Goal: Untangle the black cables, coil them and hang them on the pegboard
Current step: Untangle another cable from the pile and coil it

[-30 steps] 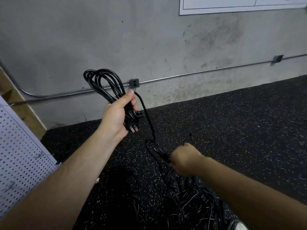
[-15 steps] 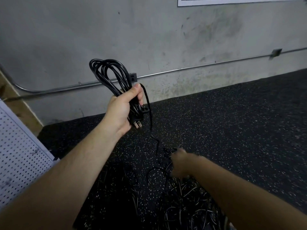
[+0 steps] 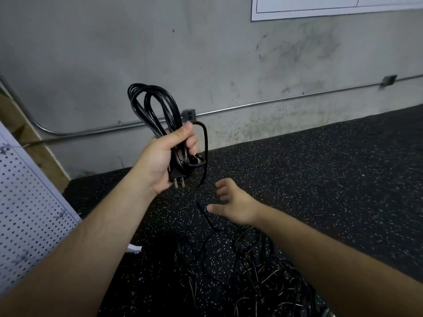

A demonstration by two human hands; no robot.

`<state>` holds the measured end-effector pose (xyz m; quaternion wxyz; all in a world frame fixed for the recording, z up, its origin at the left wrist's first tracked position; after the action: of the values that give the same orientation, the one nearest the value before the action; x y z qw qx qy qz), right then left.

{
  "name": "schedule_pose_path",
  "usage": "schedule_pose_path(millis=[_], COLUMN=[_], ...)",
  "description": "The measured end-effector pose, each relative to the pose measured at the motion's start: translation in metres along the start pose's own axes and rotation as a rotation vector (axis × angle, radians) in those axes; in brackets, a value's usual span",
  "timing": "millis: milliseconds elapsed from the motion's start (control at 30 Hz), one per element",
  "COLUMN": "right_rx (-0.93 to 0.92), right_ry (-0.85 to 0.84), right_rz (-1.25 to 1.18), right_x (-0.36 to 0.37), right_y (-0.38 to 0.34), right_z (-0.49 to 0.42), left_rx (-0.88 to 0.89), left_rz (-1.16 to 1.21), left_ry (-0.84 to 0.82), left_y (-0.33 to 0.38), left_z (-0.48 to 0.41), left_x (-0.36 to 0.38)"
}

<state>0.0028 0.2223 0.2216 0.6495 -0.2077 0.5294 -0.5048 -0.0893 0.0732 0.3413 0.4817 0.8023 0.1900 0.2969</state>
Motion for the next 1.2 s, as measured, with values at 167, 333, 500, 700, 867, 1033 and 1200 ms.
schedule_pose_path(millis=[167,333,500,700,867,1033,1200], right_rx=[-0.025,0.052,0.041,-0.059,-0.164,-0.211,-0.344], right_ry=[-0.118,0.001,-0.052,0.024,0.388,0.459,0.297], right_rz=[-0.04,-0.255,-0.279,-0.908,-0.889,-0.77,-0.642], right_x=[0.009,0.011,-0.003,-0.037,-0.066,-0.072,-0.062], right_y=[-0.006,-0.007,-0.01,-0.028,-0.045,-0.054,-0.057], right_z=[-0.002,-0.007,-0.003,0.009,0.033,0.054,0.062], left_rx=[-0.006,0.015,-0.021,-0.039,-0.091,-0.153,-0.151], left_rz=[0.158,0.242,0.166,0.075,-0.126,-0.321,-0.471], left_ry=[-0.052,-0.065,-0.104,-0.046,0.083,0.165,0.197], left_y=[0.006,0.013,0.014,0.02,0.014,0.012,0.008], left_z=[0.004,0.004,0.008,0.006,0.007,0.009,0.009], left_x=[0.009,0.01,0.006,-0.014,-0.014,-0.01,-0.009])
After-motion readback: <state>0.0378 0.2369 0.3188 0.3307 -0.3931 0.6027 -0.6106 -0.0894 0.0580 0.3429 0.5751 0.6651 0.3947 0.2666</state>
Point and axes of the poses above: each hand's wrist, its own z-axis away from the middle knuckle, its own x-axis out of the palm, y = z × x, the point moved 2 cm from there along -z, towards the middle knuckle, and after that the axes turned 13 degrees about x, right-handed, at the moved point
